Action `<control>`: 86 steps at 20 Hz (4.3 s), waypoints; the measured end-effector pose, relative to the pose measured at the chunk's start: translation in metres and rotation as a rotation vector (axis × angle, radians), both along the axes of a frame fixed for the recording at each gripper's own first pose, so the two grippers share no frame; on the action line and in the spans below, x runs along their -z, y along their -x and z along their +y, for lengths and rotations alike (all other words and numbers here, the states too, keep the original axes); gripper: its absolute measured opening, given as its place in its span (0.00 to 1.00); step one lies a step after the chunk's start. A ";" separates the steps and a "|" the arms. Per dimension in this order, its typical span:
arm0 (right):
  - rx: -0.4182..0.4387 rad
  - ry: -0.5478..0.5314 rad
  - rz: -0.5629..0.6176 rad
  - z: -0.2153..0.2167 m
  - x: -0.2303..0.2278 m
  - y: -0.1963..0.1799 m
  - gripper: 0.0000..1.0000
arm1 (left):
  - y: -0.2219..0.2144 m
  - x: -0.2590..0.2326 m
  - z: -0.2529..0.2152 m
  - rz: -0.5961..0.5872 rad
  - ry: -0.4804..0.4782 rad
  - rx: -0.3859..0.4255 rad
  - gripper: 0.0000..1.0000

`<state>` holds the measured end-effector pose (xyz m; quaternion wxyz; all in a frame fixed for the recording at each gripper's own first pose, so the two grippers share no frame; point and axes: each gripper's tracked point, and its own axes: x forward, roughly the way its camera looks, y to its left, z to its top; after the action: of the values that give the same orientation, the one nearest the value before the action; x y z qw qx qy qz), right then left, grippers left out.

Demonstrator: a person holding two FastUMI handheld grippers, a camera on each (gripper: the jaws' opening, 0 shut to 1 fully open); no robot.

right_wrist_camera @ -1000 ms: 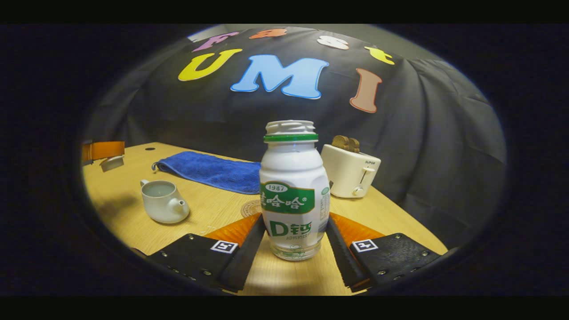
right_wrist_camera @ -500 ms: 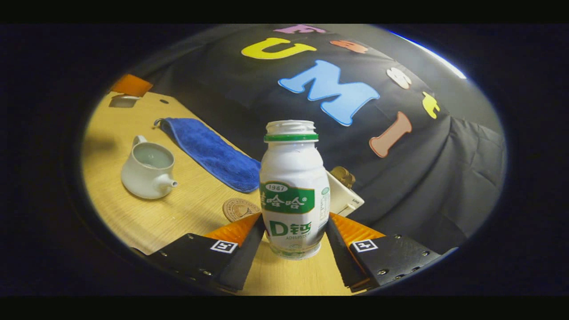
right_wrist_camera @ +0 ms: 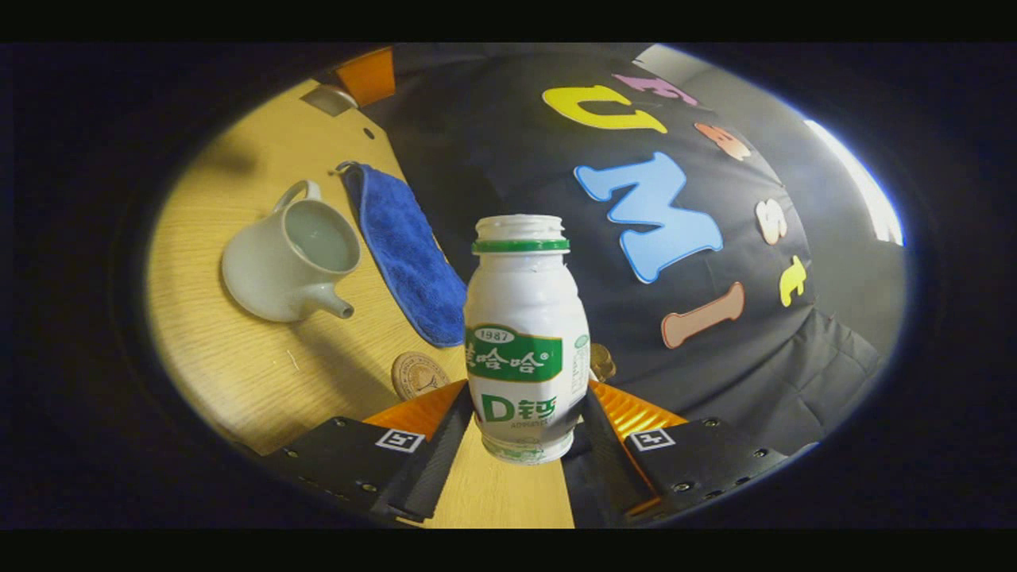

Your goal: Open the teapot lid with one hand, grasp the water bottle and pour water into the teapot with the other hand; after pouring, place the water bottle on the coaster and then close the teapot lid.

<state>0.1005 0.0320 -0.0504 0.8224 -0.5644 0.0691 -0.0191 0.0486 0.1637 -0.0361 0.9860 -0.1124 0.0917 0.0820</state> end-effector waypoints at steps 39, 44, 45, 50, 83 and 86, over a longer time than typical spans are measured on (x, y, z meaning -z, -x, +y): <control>-0.150 0.555 -0.147 0.017 -0.019 -0.010 0.78 | -0.004 0.025 0.021 0.031 0.030 -0.026 0.14; -0.156 0.575 -0.165 0.019 -0.020 -0.010 0.78 | -0.003 0.026 0.019 0.038 0.030 -0.023 0.14; -0.156 0.577 -0.166 0.019 -0.020 -0.010 0.78 | -0.004 0.027 0.019 0.040 0.030 -0.022 0.14; -0.163 0.596 -0.170 0.021 -0.021 -0.011 0.78 | -0.003 0.026 0.019 0.042 0.028 -0.021 0.14; -0.273 0.812 -0.283 0.033 -0.033 -0.010 0.78 | -0.004 0.029 0.019 0.054 0.026 -0.020 0.14; -0.278 0.780 -0.284 0.032 -0.031 -0.011 0.78 | -0.004 0.029 0.019 0.056 0.027 -0.022 0.14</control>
<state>0.1118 0.0643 -0.0192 0.5436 -0.8286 -0.1335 -0.0102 0.0524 0.1830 -0.0650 0.9805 -0.1242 0.1190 0.0947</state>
